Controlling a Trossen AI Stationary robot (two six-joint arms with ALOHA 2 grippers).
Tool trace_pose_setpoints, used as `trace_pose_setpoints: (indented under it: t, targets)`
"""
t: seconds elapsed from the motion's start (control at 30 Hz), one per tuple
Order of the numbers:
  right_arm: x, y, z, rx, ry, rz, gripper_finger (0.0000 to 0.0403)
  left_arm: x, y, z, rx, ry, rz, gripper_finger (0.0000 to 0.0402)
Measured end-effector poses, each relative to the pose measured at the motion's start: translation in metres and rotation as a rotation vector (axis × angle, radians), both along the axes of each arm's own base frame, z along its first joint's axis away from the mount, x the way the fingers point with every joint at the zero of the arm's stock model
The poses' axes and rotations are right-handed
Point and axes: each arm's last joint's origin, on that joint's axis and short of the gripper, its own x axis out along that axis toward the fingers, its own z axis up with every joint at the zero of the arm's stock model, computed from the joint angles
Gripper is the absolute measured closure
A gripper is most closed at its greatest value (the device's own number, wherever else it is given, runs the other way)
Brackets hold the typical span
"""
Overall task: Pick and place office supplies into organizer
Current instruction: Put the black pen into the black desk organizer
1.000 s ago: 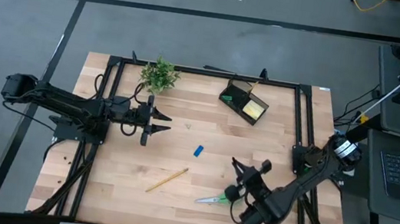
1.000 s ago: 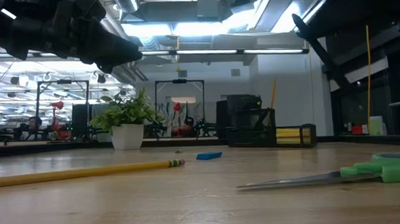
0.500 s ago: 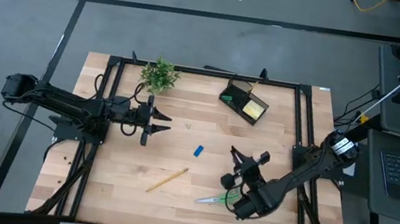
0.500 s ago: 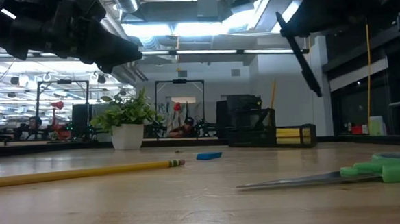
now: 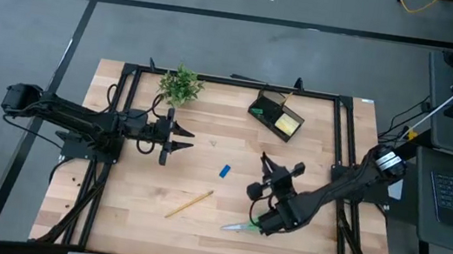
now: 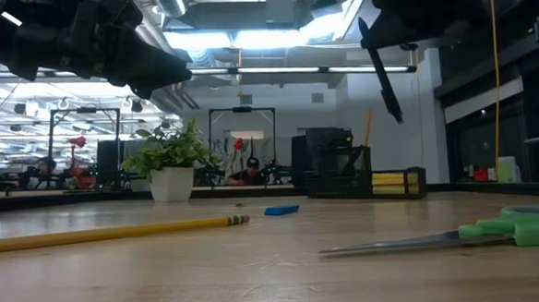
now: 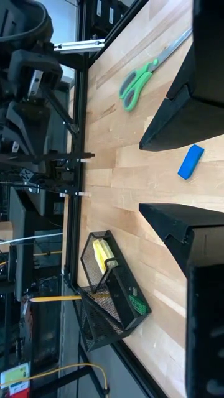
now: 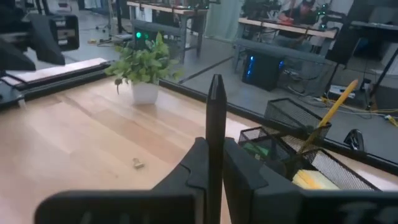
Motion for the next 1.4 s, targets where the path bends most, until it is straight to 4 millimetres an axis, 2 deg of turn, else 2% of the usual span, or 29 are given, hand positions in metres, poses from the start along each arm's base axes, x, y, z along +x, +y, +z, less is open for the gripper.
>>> trace_pose_setpoints:
  t: [0.27, 0.47, 0.63, 0.9, 1.1, 1.27, 1.4]
  targets:
    - [0.011, -0.011, 0.002, -0.031, -0.003, -0.034, 0.0374, 0.000, 0.000, 0.000, 0.008, 0.002, -0.001, 0.0261]
    - [0.036, -0.022, 0.014, -0.075, 0.093, -0.045, 0.0374, 0.000, 0.000, 0.000, 0.008, 0.002, -0.001, 0.0261]
    - [0.056, -0.044, 0.023, -0.058, 0.198, -0.060, 0.0374, 0.000, 0.000, 0.000, 0.008, 0.003, -0.001, 0.0261]
    - [0.060, -0.069, 0.040, -0.049, 0.217, -0.093, 0.0374, 0.000, 0.000, -0.002, 0.012, 0.025, -0.002, 0.0261]
    - [0.077, -0.085, 0.050, -0.054, 0.256, -0.050, 0.0374, 0.000, 0.000, -0.002, 0.032, 0.026, -0.005, 0.0261]
    - [0.096, -0.112, 0.059, -0.018, 0.276, 0.063, 0.0374, 0.000, 0.000, -0.002, 0.030, 0.026, -0.005, 0.0261]
    - [0.103, -0.137, 0.063, -0.014, 0.270, 0.078, 0.0374, 0.000, 0.000, -0.002, 0.025, 0.026, -0.004, 0.0261]
